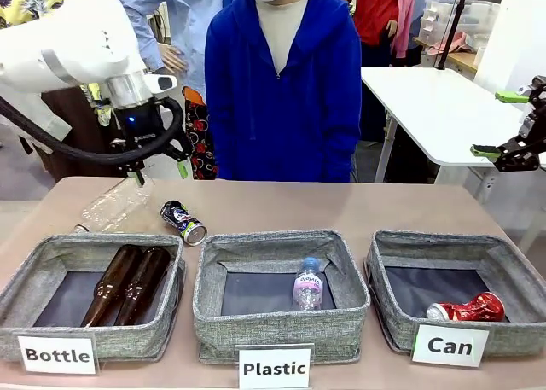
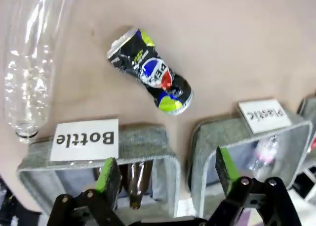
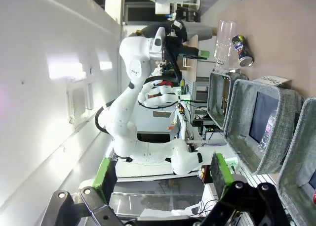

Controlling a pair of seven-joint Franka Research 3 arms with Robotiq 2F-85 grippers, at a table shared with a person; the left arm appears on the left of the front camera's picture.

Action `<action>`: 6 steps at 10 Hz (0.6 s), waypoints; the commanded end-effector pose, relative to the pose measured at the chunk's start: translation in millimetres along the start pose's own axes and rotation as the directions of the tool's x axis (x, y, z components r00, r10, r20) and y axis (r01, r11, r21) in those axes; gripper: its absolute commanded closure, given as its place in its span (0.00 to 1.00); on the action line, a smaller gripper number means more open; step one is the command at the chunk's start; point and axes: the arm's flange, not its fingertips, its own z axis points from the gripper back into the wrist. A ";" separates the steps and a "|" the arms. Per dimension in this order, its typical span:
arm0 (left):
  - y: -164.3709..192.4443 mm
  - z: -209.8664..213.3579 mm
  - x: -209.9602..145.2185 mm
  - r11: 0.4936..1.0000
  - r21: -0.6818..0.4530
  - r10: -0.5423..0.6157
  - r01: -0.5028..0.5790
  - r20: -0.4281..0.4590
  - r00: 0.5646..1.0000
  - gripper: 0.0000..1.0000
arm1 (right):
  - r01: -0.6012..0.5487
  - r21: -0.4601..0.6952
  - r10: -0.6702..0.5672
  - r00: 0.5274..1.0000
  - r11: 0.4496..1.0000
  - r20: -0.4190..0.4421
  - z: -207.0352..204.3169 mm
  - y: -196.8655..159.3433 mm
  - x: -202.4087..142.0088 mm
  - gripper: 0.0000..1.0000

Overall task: Sort the can waste into the basket.
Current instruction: Pick up the can waste from the table and place it in the right Fabric basket.

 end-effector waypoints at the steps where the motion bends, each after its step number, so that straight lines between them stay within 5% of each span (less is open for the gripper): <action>1: -4.0 -15.3 -14.2 0.998 -0.014 0.058 -0.058 0.010 0.998 0.00 | -0.018 -0.002 0.018 1.000 1.000 -0.014 2.8 2.3 0.0 0.00; 2: -6.8 -10.3 -15.6 0.996 -0.090 0.018 -0.017 0.008 1.000 0.00 | -0.018 -0.002 0.018 1.000 1.000 -0.014 2.8 2.3 0.0 0.00; 3: 2.6 7.0 -19.6 0.965 -0.251 -0.102 0.069 -0.118 0.988 0.00 | -0.018 -0.002 0.018 1.000 1.000 -0.014 2.8 2.3 0.0 0.00; 4: -9.2 -16.0 -5.9 0.999 -0.026 0.038 -0.038 0.009 0.999 0.00 | -0.018 -0.002 0.018 1.000 1.000 -0.014 2.8 2.3 0.0 0.00; 6: -9.2 -16.0 -5.9 0.999 -0.026 0.038 -0.038 0.009 0.999 0.00 | -0.018 -0.002 0.018 1.000 1.000 -0.014 2.8 2.3 0.0 0.00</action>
